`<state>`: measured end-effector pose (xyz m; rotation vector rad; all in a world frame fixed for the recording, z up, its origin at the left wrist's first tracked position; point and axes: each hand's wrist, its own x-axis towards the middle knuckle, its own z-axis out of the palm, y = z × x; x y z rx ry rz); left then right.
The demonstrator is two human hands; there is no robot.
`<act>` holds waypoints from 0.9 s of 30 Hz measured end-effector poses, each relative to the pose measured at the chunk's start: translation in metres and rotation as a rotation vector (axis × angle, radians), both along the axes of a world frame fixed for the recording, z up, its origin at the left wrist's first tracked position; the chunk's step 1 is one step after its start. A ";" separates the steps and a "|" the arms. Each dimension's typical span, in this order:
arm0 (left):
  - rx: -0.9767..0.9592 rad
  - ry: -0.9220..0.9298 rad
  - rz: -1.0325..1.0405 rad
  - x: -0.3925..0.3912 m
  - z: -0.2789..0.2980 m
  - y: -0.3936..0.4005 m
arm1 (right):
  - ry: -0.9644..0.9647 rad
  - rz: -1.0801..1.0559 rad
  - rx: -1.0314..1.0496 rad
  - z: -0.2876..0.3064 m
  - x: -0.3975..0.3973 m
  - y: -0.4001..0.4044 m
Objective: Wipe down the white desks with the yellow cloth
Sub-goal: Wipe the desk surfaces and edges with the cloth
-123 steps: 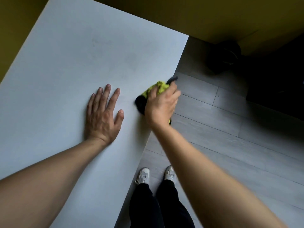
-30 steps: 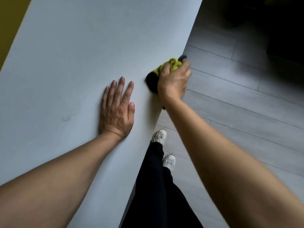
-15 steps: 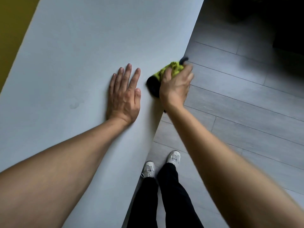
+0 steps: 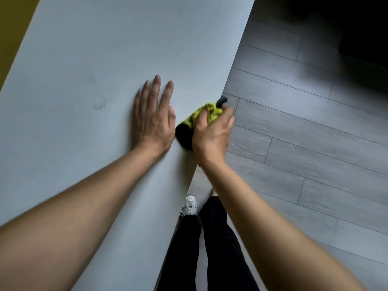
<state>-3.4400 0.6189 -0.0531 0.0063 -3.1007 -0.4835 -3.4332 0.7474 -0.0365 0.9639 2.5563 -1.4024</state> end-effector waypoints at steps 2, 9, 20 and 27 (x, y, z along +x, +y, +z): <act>-0.004 0.012 0.020 0.045 0.001 -0.011 | 0.005 -0.038 -0.005 0.001 -0.026 0.002; -0.031 -0.023 0.024 0.170 0.004 -0.046 | 0.017 -0.050 0.011 0.002 -0.056 0.007; 0.017 0.047 0.028 0.174 0.005 -0.050 | -0.018 0.041 -0.022 0.004 0.140 -0.040; 0.042 0.076 0.044 0.174 0.005 -0.048 | -0.040 -0.034 0.019 0.009 0.031 -0.019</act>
